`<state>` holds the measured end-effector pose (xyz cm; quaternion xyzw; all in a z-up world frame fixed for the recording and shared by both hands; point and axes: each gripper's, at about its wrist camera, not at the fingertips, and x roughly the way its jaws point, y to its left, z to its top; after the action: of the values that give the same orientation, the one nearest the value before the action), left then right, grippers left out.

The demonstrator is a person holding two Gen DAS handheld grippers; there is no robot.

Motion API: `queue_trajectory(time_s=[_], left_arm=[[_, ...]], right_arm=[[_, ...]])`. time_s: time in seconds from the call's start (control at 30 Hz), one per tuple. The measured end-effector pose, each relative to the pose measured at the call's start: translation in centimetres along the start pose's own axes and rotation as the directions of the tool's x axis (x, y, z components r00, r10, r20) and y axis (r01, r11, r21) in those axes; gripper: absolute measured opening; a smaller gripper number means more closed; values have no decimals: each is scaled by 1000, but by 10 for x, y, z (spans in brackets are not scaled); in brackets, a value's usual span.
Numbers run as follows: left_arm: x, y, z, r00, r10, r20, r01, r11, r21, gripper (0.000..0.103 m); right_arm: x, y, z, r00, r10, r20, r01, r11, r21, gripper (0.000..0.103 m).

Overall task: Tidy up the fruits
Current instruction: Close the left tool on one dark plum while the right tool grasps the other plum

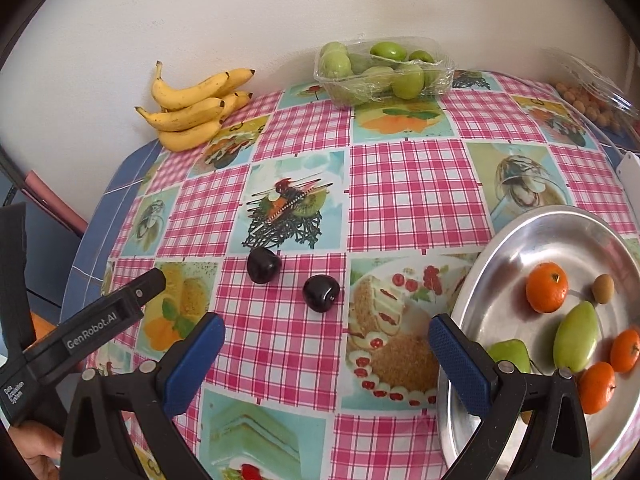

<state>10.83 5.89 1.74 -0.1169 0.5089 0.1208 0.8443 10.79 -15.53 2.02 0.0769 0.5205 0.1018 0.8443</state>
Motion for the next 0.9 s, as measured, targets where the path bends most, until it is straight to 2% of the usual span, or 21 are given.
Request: queue_trajectory(time_s=[0.27,0.4,0.53,0.6,0.67,0.73,0.8,0.9], left_arm=[[14,-15,6,997,-77,-29,78,996,39,98],[18,-14,8,993,-106,-42,107,994,16,98],[21,-16,10,983,-177,-57,177,984,-8,98],[24,-21,10,977,-202,-72,202,979,-2,92],[28,-27,9,969,-229,-92,231,973,8,79],[33,-32,8,960,-257,-110,260,966,11,75],[37,-38,6,951,-284,-127,288,958,16,67],[41,-47,5,944,-299,-142,308,951,40,61]], right_arm=[[12,2,7,1000,12,-14,-12,1000,-15,103],[22,3,9,999,2,-33,-3,1000,-25,103],[32,2,10,999,-8,-52,7,1000,-25,103],[35,3,10,998,-18,-57,16,999,-29,99],[38,3,10,998,-17,-63,15,999,-30,92],[41,3,10,997,-19,-70,17,999,-30,87],[45,3,10,997,-18,-78,16,999,-28,80],[49,5,10,996,-15,-84,13,999,-31,74]])
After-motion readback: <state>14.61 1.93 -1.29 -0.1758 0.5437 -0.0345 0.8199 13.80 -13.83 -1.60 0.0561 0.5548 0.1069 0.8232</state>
